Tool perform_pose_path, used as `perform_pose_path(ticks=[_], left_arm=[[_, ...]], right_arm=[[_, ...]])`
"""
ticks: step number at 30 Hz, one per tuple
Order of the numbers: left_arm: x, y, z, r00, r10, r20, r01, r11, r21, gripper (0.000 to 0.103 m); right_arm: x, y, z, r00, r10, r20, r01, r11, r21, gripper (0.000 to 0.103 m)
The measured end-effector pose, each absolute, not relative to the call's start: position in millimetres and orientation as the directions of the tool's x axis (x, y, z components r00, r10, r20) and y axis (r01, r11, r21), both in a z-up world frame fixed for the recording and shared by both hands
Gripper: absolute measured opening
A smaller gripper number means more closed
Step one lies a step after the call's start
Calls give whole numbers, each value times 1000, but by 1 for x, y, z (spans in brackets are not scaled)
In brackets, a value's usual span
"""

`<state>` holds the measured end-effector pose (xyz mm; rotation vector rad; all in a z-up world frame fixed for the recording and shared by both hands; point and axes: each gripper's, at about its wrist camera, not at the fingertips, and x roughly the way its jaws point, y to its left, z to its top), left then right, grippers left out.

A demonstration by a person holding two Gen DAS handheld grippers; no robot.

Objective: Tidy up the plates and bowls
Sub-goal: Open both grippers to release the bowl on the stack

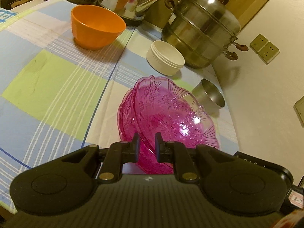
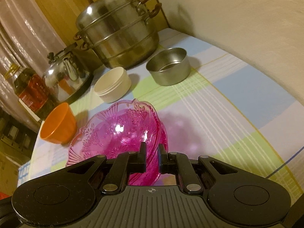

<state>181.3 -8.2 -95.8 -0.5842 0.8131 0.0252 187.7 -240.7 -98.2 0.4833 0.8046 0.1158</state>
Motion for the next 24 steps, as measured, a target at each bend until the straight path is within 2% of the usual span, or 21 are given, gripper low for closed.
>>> perform_pose_path(ticks=[17, 18, 20, 22, 24], left_arm=[[187, -6, -102, 685, -191, -703, -228, 861, -455, 15], [187, -6, -102, 685, -188, -703, -227, 863, -452, 18], [185, -5, -99, 693, -176, -700, -224, 870, -440, 31], [183, -3, -96, 699, -167, -695, -217, 877, -429, 34], [181, 1, -94, 704, -155, -694, -220, 881, -419, 34]], right_arm=[[192, -232, -105, 674, 273, -687, 51, 910, 412, 13], [192, -232, -105, 674, 273, -686, 50, 910, 411, 14], [191, -232, -104, 679, 271, -683, 48, 911, 410, 22], [191, -235, -103, 687, 269, -675, 54, 908, 416, 45], [190, -239, -103, 692, 269, -670, 59, 904, 424, 47]])
